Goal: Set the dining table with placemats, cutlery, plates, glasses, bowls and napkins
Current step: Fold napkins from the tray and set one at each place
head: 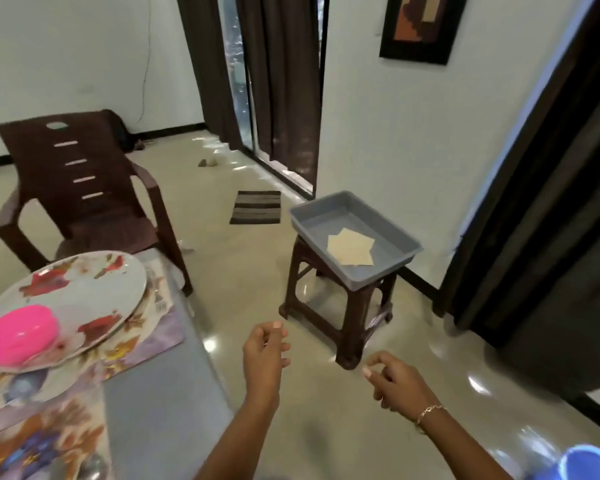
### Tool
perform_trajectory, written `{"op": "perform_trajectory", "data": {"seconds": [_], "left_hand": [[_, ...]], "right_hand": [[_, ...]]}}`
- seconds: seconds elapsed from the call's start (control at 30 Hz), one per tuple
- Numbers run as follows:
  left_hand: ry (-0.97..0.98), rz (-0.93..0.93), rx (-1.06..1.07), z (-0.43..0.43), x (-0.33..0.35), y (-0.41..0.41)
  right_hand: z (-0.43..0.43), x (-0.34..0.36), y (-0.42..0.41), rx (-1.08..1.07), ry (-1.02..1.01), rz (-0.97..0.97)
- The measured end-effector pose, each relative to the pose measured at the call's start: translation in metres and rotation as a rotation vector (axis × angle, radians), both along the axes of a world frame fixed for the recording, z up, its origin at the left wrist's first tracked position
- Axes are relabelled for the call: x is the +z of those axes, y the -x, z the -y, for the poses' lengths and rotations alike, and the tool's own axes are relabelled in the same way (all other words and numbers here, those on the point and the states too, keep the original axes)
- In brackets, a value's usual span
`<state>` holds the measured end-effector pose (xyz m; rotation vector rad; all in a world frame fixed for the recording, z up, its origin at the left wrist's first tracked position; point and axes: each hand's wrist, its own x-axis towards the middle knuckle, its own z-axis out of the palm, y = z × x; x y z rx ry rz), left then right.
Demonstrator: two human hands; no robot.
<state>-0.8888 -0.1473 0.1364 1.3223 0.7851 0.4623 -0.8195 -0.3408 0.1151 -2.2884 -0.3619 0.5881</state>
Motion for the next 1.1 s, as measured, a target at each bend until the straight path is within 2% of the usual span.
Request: {"op": "perform_trajectory", "data": {"seconds": [0.23, 0.37, 0.57, 0.87, 1.0, 1.1], "left_hand": [[0.105, -0.041, 0.038, 0.012, -0.024, -0.140], [0.194, -0.111, 0.039, 0.008, -0.027, -0.225], [0.177, -0.166, -0.093, 0.002, -0.028, -0.335], [0.176, -0.332, -0.164, -0.014, -0.060, -0.457], [0.185, -0.418, -0.105, -0.029, -0.074, -0.510], [0.197, -0.517, -0.087, -0.037, -0.088, -0.547]], "right_hand": [[0.026, -0.009, -0.149, -0.023, 0.045, -0.012], [0.028, -0.010, -0.238, -0.022, 0.074, -0.103], [0.014, -0.027, -0.363, -0.137, -0.007, -0.196], [-0.038, -0.077, -0.528, -0.217, -0.085, -0.473], [-0.059, -0.102, -0.597, -0.154, -0.069, -0.535], [-0.074, -0.120, -0.640, -0.067, 0.058, -0.486]]}}
